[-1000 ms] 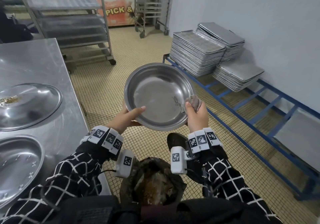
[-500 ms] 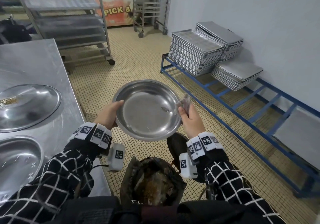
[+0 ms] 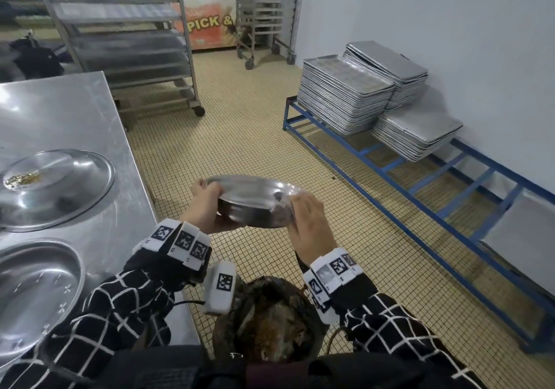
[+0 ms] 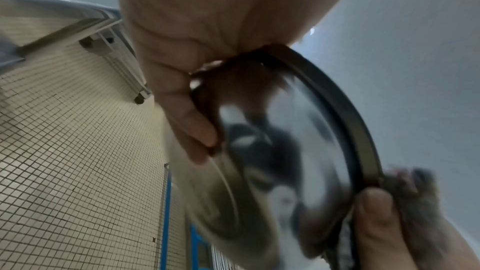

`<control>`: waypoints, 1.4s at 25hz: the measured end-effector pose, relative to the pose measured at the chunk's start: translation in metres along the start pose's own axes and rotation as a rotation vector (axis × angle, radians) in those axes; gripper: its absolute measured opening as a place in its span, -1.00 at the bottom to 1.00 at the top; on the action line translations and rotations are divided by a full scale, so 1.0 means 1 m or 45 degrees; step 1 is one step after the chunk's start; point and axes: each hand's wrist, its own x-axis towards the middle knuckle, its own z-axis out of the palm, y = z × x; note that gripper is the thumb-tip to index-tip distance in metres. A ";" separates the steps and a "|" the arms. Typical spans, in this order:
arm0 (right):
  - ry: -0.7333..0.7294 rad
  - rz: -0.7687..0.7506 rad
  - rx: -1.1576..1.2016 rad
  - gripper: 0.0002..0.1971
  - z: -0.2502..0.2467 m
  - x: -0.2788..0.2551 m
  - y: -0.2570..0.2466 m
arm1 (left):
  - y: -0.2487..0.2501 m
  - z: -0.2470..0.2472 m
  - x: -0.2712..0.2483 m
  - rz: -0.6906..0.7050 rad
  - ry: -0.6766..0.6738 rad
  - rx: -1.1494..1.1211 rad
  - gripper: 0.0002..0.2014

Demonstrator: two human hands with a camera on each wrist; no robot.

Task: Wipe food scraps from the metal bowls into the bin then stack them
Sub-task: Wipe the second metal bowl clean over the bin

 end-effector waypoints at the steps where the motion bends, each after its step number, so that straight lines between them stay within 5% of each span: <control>1: -0.010 0.065 0.036 -0.69 -0.006 0.007 -0.002 | -0.001 0.001 0.001 -0.011 0.049 0.059 -0.43; 4: -0.024 0.325 0.297 -0.72 -0.026 0.021 -0.002 | -0.003 -0.002 0.005 0.359 0.106 1.015 -0.51; 6: -0.006 0.510 0.512 -0.80 -0.036 0.025 0.001 | 0.001 -0.004 0.006 0.579 0.069 1.358 -0.60; 9: 0.080 0.662 0.590 -0.86 -0.037 0.032 0.011 | 0.011 -0.002 0.002 0.684 -0.088 1.182 -0.61; 12: 0.226 0.786 0.537 -0.84 -0.033 0.036 0.015 | 0.015 0.003 0.001 0.807 -0.017 1.123 -0.63; 15: 0.338 0.793 0.537 -0.90 -0.030 0.026 0.007 | 0.014 0.004 -0.001 0.745 0.043 0.848 -0.68; 19: 0.090 0.470 0.390 -0.51 0.000 -0.002 -0.012 | 0.013 0.007 0.002 0.731 0.129 0.509 -0.64; 24: 0.019 -0.043 0.112 -0.48 0.022 0.009 -0.044 | 0.010 0.018 -0.001 0.668 0.068 0.359 -0.76; 26: 0.106 0.026 0.060 -0.47 0.014 0.038 -0.042 | 0.011 0.020 -0.003 0.672 0.053 0.362 -0.79; 31: 0.143 0.580 0.309 -0.45 -0.004 0.055 0.005 | 0.023 0.014 -0.004 0.688 0.104 0.321 -0.74; 33: 0.042 0.546 0.330 -0.41 0.007 0.027 0.004 | 0.024 0.012 -0.002 0.679 0.129 0.257 -0.71; 35: -0.044 0.292 0.223 -0.42 0.023 0.004 -0.012 | 0.021 0.011 0.000 0.681 0.158 0.266 -0.73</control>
